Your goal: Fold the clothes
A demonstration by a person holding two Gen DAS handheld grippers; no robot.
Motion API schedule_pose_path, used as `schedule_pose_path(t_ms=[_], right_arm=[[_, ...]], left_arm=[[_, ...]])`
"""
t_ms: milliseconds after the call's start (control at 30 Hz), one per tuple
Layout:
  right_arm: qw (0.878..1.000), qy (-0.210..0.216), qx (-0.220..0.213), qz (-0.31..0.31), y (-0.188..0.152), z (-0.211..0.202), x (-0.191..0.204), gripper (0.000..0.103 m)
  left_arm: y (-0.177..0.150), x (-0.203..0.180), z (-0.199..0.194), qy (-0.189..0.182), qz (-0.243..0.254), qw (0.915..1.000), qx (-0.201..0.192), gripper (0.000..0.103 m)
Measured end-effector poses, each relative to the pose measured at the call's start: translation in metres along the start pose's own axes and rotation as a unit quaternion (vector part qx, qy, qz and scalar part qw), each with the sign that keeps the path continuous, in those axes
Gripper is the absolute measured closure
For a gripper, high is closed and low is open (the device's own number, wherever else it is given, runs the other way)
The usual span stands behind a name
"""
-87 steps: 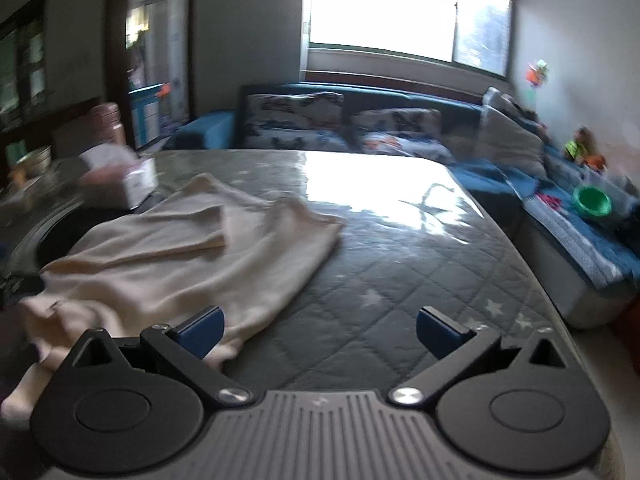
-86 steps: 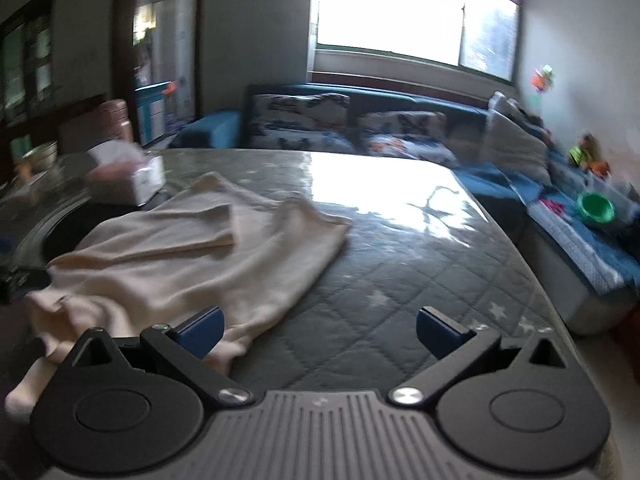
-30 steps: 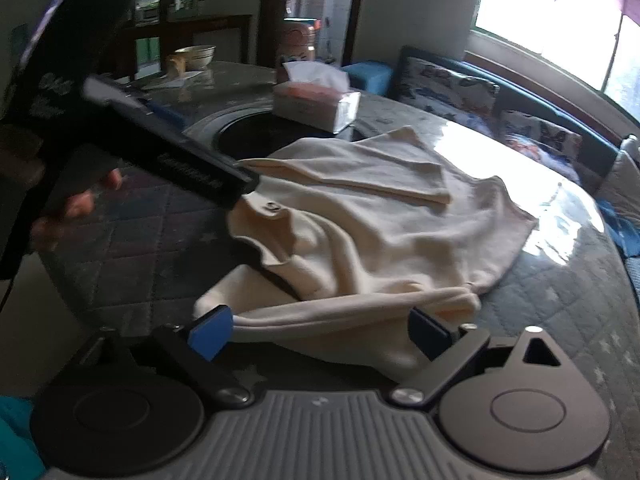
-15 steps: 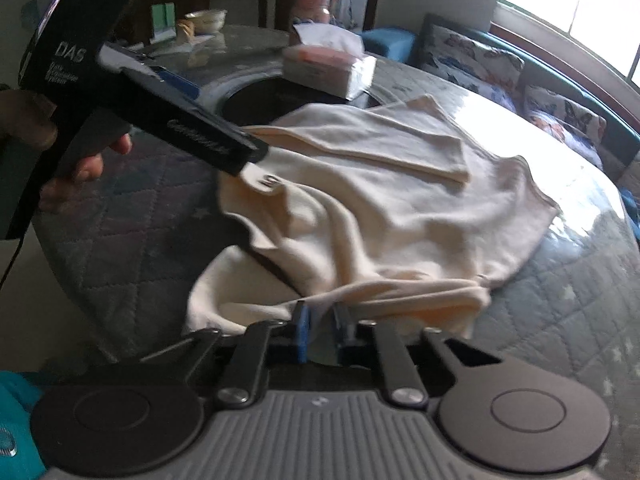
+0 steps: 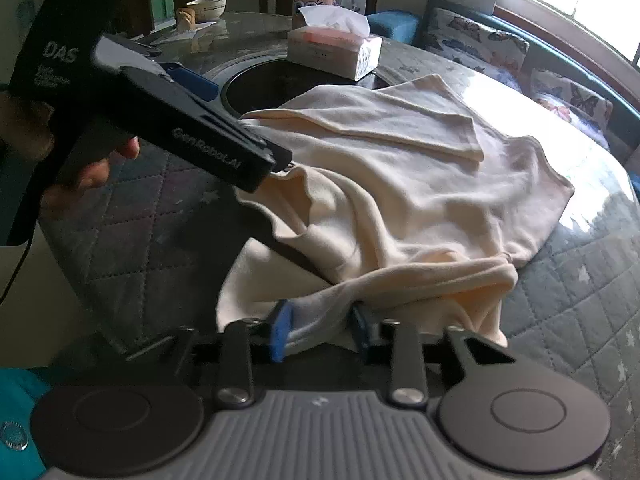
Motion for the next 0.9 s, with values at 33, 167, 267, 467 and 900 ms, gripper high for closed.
schedule_pose_path(t_ms=[33, 167, 267, 467, 900], right_arm=[[1.000, -0.004, 0.002, -0.002, 0.000, -0.002, -0.003, 0.094], [0.999, -0.039, 0.001, -0.009, 0.002, -0.016, -0.024, 0.099], [0.997, -0.070, -0.004, -0.013, 0.004, -0.028, -0.041, 0.099], [0.993, -0.118, -0.024, -0.004, 0.011, -0.038, -0.066, 0.093], [0.994, -0.032, -0.053, -0.095, 0.026, -0.019, 0.008, 0.059]], left_arm=[[0.000, -0.001, -0.001, -0.003, 0.002, 1.0000, -0.001, 0.000], [-0.001, -0.006, -0.004, -0.013, 0.009, 0.9999, -0.004, 0.000], [-0.001, -0.010, -0.005, -0.019, 0.013, 0.9997, -0.005, 0.000], [-0.006, -0.016, -0.009, -0.029, 0.035, 0.9989, -0.006, 0.001], [-0.014, -0.018, -0.022, -0.061, 0.094, 0.9936, -0.013, 0.009]])
Point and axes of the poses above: each gripper's, at about its wrist camera, not at the fingertips, and z roughly the way its jaws point, x to its left, y to its top, the point moved 9 cm from there along z, roughly the way its jaws point, and after that the axes turned 3 degrees about z, right-handed, at the moved point
